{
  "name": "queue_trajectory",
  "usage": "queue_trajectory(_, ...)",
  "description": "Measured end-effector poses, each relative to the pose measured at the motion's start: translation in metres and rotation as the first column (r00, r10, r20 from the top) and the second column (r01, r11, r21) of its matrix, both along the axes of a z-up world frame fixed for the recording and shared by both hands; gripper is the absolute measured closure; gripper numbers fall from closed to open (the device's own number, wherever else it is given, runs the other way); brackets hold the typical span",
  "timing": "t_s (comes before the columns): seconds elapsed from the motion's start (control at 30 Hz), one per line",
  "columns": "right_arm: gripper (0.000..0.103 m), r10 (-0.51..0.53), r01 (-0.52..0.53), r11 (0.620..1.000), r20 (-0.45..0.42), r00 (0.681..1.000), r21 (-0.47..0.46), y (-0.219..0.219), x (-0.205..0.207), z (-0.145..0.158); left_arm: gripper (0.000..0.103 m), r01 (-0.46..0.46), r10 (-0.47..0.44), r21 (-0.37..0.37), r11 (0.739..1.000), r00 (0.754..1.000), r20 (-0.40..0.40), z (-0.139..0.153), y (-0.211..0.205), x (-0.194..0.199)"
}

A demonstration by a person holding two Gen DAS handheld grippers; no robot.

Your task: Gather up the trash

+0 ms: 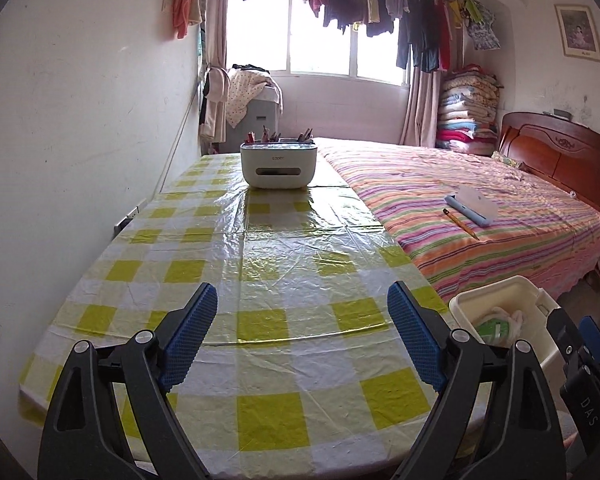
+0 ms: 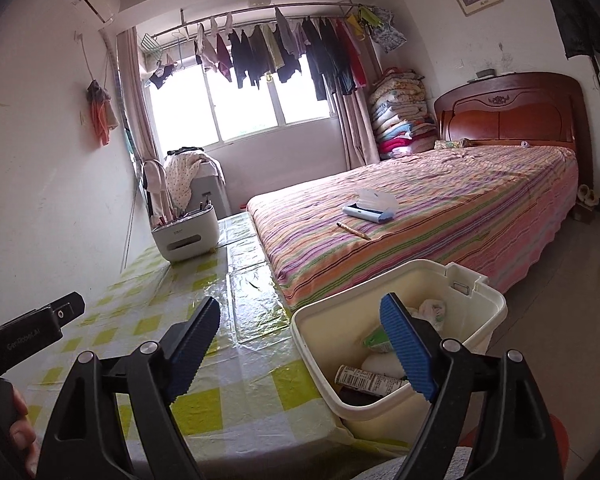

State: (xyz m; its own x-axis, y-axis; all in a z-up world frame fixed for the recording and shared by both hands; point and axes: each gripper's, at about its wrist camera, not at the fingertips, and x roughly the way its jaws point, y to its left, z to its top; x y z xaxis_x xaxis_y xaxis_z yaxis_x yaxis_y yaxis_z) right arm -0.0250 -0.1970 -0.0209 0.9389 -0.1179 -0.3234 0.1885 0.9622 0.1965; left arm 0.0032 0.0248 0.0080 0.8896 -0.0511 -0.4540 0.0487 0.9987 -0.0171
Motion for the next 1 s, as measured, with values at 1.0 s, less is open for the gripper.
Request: queue_trajectory(1.0,0.023,0.092,-0.092,0.996,-0.100,0.991,0.004,0.024,0.010,-0.033,0.016,0.004,-0.004,0.011,1.000,1.000,0.015,-0.009,0.007,-0.020)
